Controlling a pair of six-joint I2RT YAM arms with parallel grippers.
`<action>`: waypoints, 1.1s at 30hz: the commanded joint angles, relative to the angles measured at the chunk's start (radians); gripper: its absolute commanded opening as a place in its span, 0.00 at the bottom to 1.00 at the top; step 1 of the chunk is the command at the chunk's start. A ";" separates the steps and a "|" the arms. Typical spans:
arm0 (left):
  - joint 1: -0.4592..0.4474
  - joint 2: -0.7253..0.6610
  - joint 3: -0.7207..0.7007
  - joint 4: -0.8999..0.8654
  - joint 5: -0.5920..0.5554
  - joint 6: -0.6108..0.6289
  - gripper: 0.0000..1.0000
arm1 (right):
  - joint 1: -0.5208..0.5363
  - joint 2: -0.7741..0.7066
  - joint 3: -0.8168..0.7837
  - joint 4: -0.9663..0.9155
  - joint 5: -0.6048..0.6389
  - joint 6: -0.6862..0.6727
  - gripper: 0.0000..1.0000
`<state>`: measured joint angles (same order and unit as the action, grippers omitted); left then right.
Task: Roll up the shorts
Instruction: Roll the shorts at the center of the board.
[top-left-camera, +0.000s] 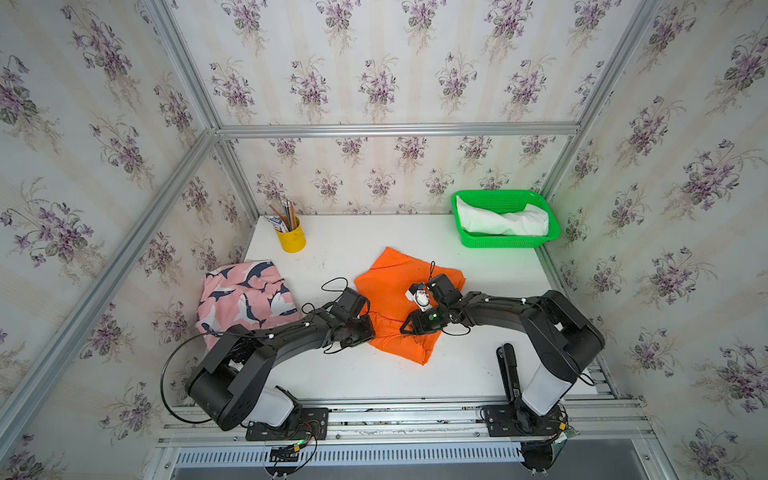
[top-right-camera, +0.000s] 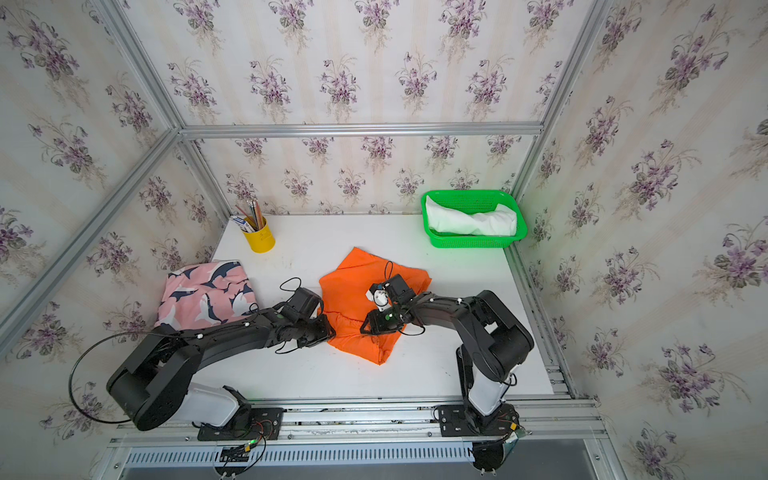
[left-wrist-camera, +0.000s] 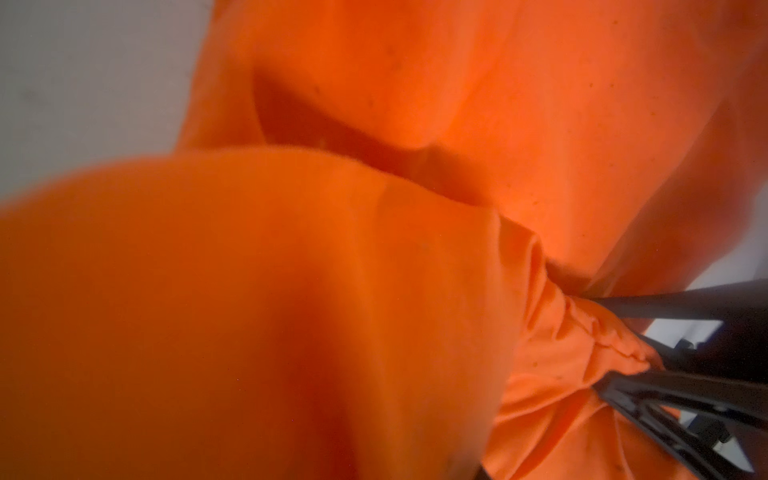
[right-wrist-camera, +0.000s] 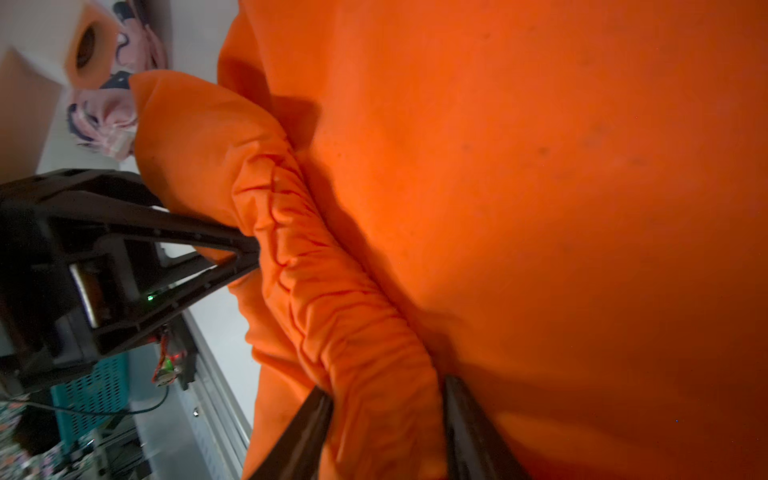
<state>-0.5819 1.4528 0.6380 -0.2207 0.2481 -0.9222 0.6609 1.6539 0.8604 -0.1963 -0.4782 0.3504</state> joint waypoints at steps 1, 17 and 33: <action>0.004 0.003 0.005 -0.115 -0.080 0.029 0.33 | 0.018 -0.089 0.042 -0.221 0.200 -0.049 0.51; 0.004 0.005 0.040 -0.156 -0.074 0.041 0.37 | 0.251 0.015 -0.021 -0.046 0.164 0.023 0.13; 0.113 0.071 0.118 -0.160 -0.072 0.124 0.62 | 0.246 0.024 -0.107 -0.081 0.275 -0.045 0.07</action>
<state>-0.4847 1.5089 0.7471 -0.3592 0.2062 -0.8284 0.9085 1.6741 0.7692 -0.0731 -0.3355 0.3393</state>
